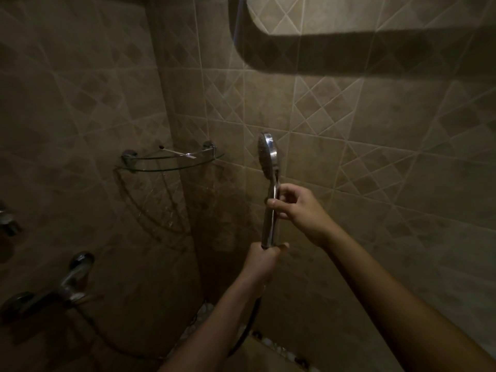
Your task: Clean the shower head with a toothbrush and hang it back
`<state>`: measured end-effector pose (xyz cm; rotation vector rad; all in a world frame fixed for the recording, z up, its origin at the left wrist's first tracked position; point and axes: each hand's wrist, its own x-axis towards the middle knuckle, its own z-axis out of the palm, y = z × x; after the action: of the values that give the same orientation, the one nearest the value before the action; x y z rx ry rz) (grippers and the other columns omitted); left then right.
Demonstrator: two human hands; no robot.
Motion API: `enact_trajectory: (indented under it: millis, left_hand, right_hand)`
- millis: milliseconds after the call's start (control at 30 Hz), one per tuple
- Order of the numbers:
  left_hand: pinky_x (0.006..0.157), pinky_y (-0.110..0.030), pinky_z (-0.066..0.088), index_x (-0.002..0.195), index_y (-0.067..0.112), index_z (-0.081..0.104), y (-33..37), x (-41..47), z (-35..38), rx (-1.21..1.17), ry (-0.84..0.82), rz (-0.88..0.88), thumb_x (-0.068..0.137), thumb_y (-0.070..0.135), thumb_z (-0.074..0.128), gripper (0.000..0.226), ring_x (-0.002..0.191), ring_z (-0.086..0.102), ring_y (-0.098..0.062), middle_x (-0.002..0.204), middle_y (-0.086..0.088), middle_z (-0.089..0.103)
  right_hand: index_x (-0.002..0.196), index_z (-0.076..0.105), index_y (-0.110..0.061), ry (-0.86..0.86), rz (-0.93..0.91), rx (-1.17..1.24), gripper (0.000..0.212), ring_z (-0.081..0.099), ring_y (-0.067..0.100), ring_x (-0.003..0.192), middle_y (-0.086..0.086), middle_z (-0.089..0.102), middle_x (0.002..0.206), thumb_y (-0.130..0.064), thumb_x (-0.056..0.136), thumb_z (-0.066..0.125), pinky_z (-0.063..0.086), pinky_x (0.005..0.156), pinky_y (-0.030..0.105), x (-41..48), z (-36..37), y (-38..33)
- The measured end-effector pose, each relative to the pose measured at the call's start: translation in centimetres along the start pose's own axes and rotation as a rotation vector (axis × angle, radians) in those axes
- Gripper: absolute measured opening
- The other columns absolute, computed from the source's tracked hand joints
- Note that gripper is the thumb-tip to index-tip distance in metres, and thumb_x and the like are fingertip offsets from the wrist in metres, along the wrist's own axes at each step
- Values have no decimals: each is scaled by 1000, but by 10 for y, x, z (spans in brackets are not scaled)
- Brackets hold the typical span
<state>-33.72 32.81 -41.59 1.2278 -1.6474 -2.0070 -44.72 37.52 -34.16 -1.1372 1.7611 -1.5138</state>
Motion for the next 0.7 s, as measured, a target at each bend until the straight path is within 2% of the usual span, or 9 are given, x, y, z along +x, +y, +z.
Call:
enact_trajectory:
  millis: [100, 200, 267, 400, 500, 567, 633, 667, 700]
  left_hand:
    - [88, -37, 52, 144, 11, 39, -2, 0, 1, 0, -12, -10, 92, 31, 67, 62, 96, 59, -15, 95, 3, 57]
    - [78, -36, 54, 138, 12, 48, 2, -3, 2, 28, -20, 13, 89, 35, 69, 59, 97, 66, -20, 111, -7, 67]
    - [86, -43, 56, 137, 12, 49, 2, -4, 3, 49, -13, 22, 83, 40, 72, 65, 102, 66, -24, 120, -12, 66]
    - [94, -49, 55, 116, 16, 46, -1, -2, 3, 33, -13, 4, 85, 38, 71, 46, 96, 66, -20, 103, -3, 65]
    - [94, -48, 56, 133, 15, 44, -1, -3, 2, 30, -11, -20, 86, 38, 71, 58, 98, 67, -21, 104, -4, 64]
    - [89, -44, 58, 128, 17, 44, 0, -4, 0, 3, -18, -12, 90, 34, 69, 48, 94, 65, -18, 98, -2, 62]
    - [81, -37, 56, 122, 17, 47, 2, -5, -1, -7, -37, -17, 91, 33, 68, 41, 91, 65, -15, 98, -1, 63]
    - [83, -37, 56, 123, 14, 47, 2, -7, 0, -7, -36, -14, 90, 34, 69, 45, 95, 65, -17, 105, -3, 64]
    - [89, -39, 54, 135, 11, 43, 2, -6, 0, -6, -32, -9, 89, 36, 70, 59, 104, 64, -20, 116, -5, 63]
  right_hand:
    - [114, 65, -7, -25, 13, 95, 20, 65, 28, 112, 18, 67, 115, -4, 96, 57, 54, 98, 42, -4, 3, -3]
    - [113, 67, -7, 39, -40, 92, 19, 68, 22, 104, 16, 68, 111, -11, 95, 63, 56, 93, 38, -7, 8, -3]
    - [109, 69, -7, 83, -88, 41, 20, 70, 13, 94, 15, 70, 105, -17, 91, 70, 58, 85, 32, -8, 8, -3]
    - [102, 63, 4, 123, -66, 24, 23, 69, 32, 95, 26, 66, 100, -15, 91, 70, 58, 86, 45, -7, 2, 1]
    - [114, 62, 2, 72, 28, 165, 22, 69, 33, 107, 25, 67, 116, -8, 94, 62, 58, 91, 41, -7, 4, 1]
    - [115, 62, 0, 54, 34, 223, 21, 70, 29, 105, 20, 69, 115, -7, 95, 60, 58, 86, 34, -8, 5, 0]
    - [112, 64, -5, 75, 16, 151, 22, 71, 23, 99, 14, 71, 108, -16, 93, 67, 60, 83, 33, -9, 7, 0]
    - [111, 65, -7, 93, 3, 77, 27, 72, 23, 98, 13, 71, 107, -22, 90, 72, 61, 83, 35, -8, 7, 2]
    - [110, 65, -7, 110, -7, 10, 33, 72, 24, 97, 14, 71, 106, -27, 86, 76, 61, 84, 38, -8, 7, 4]
